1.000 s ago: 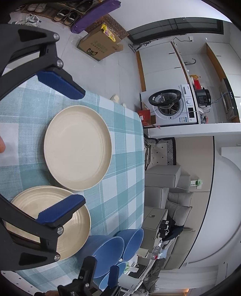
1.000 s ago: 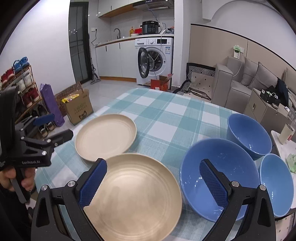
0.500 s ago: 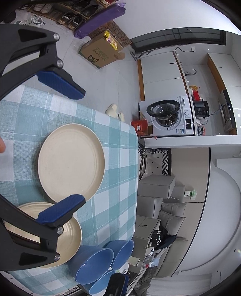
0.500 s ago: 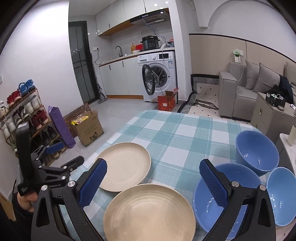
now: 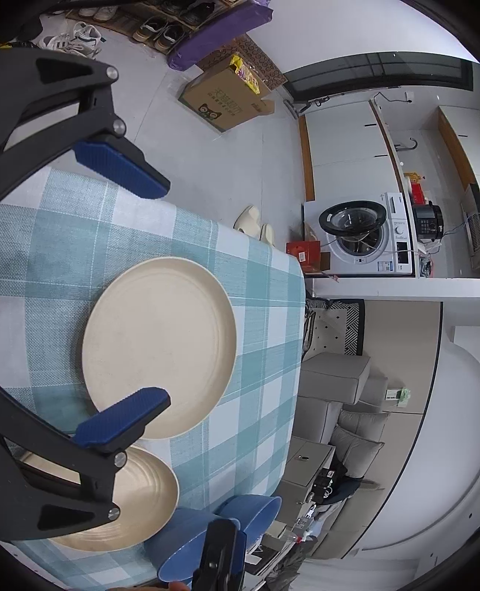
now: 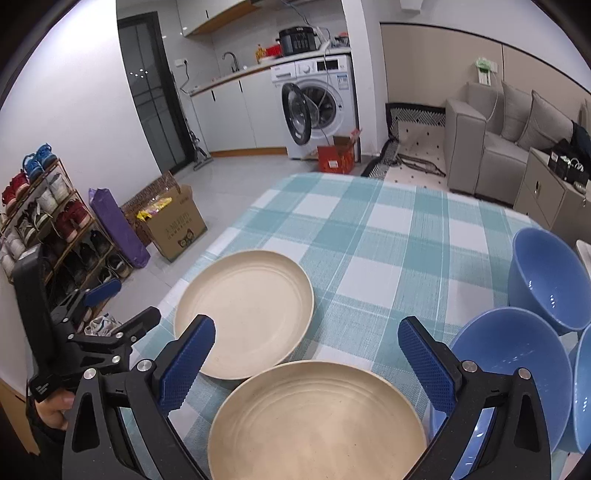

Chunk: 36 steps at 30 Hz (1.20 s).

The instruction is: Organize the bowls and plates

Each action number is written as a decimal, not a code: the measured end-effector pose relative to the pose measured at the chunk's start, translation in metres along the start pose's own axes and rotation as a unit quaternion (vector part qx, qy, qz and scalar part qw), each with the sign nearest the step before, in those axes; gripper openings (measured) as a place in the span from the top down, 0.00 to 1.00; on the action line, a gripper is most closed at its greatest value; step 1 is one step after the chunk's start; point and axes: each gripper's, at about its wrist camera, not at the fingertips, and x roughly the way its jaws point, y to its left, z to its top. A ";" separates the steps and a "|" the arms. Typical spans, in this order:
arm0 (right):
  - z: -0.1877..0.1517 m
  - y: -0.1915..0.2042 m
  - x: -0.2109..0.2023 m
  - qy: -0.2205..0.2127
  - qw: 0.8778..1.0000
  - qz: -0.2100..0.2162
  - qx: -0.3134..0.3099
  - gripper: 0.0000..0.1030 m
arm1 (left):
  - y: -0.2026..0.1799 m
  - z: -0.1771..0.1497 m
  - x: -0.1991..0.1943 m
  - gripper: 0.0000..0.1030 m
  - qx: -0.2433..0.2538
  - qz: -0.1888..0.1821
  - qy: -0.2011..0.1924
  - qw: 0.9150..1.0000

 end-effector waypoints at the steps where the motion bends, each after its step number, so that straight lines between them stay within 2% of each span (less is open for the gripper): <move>1: 0.000 0.000 0.005 0.005 1.000 0.000 0.001 0.02 | -0.001 0.000 0.001 0.01 0.002 -0.002 0.001 1.000; 5: -0.001 -0.002 0.025 0.020 1.000 -0.006 0.001 0.08 | -0.003 -0.002 0.007 0.01 0.006 -0.009 0.003 1.000; 11: 0.001 -0.004 0.051 0.043 0.999 -0.015 0.004 0.17 | 0.004 -0.004 0.019 0.05 -0.005 0.000 0.019 1.000; 17: 0.001 -0.008 0.075 0.073 0.997 -0.012 0.018 0.19 | 0.012 -0.008 0.030 0.15 -0.018 -0.006 0.037 0.999; 24: 0.003 -0.006 0.093 0.089 0.996 -0.018 0.013 0.20 | 0.015 -0.013 0.040 0.15 -0.025 -0.012 0.049 0.998; 29: 0.003 -0.005 0.108 0.103 0.994 -0.021 0.011 0.20 | 0.020 -0.016 0.048 0.28 -0.039 -0.020 0.064 0.997; 32: 0.002 -0.004 0.117 0.110 0.994 -0.019 0.010 0.25 | 0.021 -0.019 0.054 0.35 -0.043 -0.021 0.073 0.996; 36: 0.000 -0.003 0.127 0.117 0.993 -0.018 0.009 0.26 | 0.022 -0.021 0.060 0.37 -0.047 -0.023 0.081 0.995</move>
